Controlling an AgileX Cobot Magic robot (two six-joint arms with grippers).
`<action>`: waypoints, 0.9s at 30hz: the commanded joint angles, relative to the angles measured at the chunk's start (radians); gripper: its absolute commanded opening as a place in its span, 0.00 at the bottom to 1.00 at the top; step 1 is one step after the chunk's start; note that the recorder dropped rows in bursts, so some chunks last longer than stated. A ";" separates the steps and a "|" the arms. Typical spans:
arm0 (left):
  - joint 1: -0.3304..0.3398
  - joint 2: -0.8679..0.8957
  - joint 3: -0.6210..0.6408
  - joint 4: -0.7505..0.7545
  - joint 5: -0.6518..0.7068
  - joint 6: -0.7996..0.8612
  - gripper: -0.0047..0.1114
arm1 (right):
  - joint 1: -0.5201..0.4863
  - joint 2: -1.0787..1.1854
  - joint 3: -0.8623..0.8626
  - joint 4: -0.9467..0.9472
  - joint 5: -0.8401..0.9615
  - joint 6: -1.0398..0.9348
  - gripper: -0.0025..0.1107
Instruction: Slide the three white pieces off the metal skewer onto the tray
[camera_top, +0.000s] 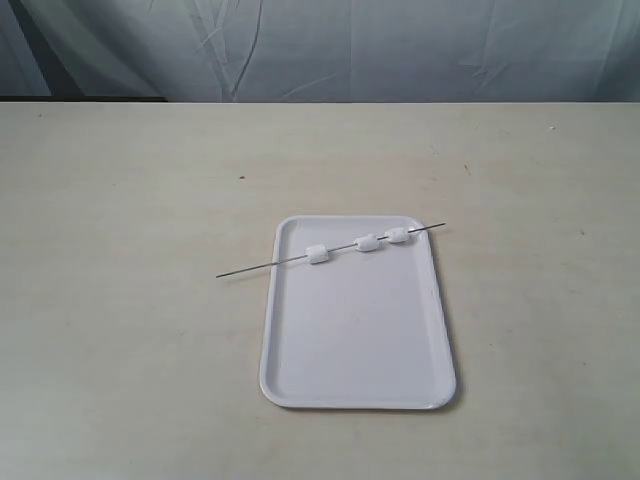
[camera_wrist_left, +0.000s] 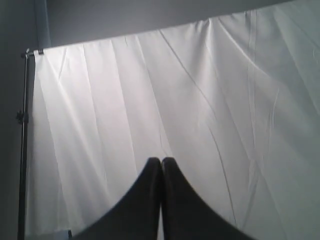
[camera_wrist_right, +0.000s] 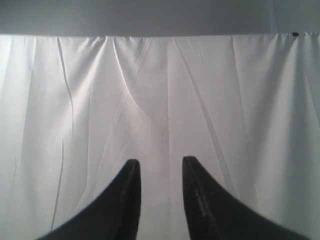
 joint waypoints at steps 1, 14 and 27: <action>-0.001 -0.003 0.001 0.008 -0.105 -0.061 0.04 | -0.005 -0.005 0.001 0.023 -0.057 0.163 0.28; -0.001 0.259 -0.328 0.624 0.035 -0.517 0.04 | 0.005 0.185 -0.439 -0.056 0.567 0.367 0.28; -0.001 1.081 -0.734 1.581 -0.092 -1.404 0.04 | 0.117 0.743 -0.859 -0.020 1.101 0.276 0.28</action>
